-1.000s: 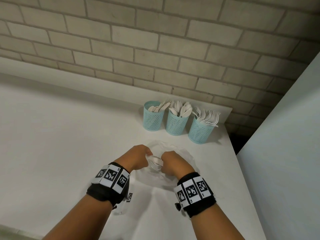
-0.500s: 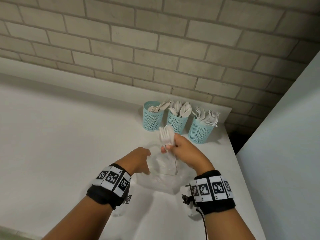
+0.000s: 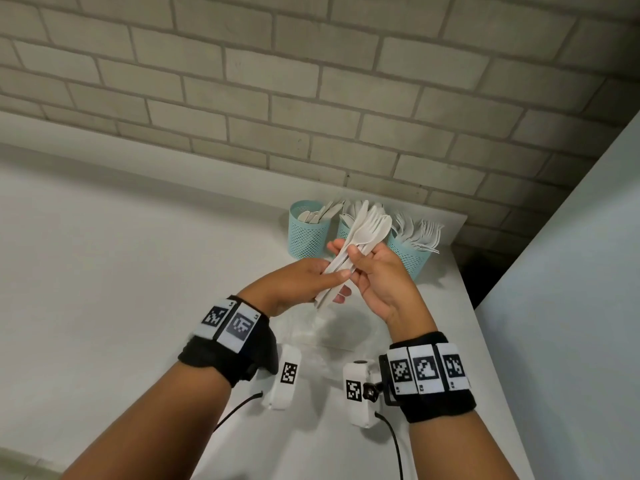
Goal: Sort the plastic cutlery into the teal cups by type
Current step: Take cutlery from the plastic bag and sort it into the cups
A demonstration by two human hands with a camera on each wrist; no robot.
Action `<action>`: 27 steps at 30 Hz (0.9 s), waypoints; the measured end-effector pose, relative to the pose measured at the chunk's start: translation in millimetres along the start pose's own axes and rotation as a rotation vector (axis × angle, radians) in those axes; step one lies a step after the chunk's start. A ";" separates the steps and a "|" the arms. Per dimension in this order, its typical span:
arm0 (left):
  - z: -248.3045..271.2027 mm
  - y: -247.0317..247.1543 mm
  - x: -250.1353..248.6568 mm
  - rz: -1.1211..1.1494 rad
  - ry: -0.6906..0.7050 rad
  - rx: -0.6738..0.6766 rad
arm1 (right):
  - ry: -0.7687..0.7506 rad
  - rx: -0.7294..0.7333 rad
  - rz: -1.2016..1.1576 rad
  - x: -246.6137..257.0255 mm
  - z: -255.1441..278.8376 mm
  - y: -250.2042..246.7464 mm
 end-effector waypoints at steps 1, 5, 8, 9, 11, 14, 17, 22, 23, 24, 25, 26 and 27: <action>-1.9 2.7 0.8 0.016 -0.006 0.027 | -0.011 0.012 0.069 -1.1 0.4 0.0; -8.5 8.5 8.2 0.084 -0.016 0.031 | -0.016 0.043 0.251 -4.9 3.6 -6.1; -11.9 9.3 12.2 0.264 0.005 0.077 | 0.037 0.050 0.212 -8.8 4.7 -8.6; -12.7 9.6 12.9 0.313 0.013 0.090 | 0.051 0.050 0.199 -9.8 5.1 -8.5; -14.3 10.8 13.4 0.369 0.018 0.089 | 0.069 0.045 0.202 -11.3 4.2 -7.3; -16.1 12.2 14.8 0.465 -0.001 0.087 | 0.100 0.020 0.196 -11.5 1.4 -6.4; -16.8 10.3 16.5 0.565 -0.009 0.117 | 0.096 -0.041 0.189 -12.5 0.2 -6.8; -15.9 12.4 16.6 0.514 -0.021 0.108 | 0.056 -0.058 0.197 -15.8 0.1 -10.1; -15.8 13.1 16.6 0.497 -0.025 0.100 | 0.058 -0.072 0.195 -15.6 0.1 -10.5; -15.7 13.5 16.7 0.474 -0.031 0.084 | 0.060 -0.090 0.187 -15.8 -0.2 -10.6; -16.1 13.9 17.0 0.442 -0.036 0.060 | 0.061 -0.109 0.174 -16.1 -0.4 -10.6; -16.3 14.2 17.7 0.408 -0.035 0.033 | 0.060 -0.128 0.161 -17.2 -1.1 -10.8; -16.9 14.7 18.2 0.379 -0.030 0.006 | 0.058 -0.141 0.153 -17.8 -1.1 -11.0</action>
Point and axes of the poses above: each hand's wrist, its own z-axis away from the middle knuckle, its own y-axis out of the palm, x = y × z, the point moved 1 cm from there along -z, towards the middle knuckle, and after that the axes turned 14 degrees about -y, right-handed, at the moved point
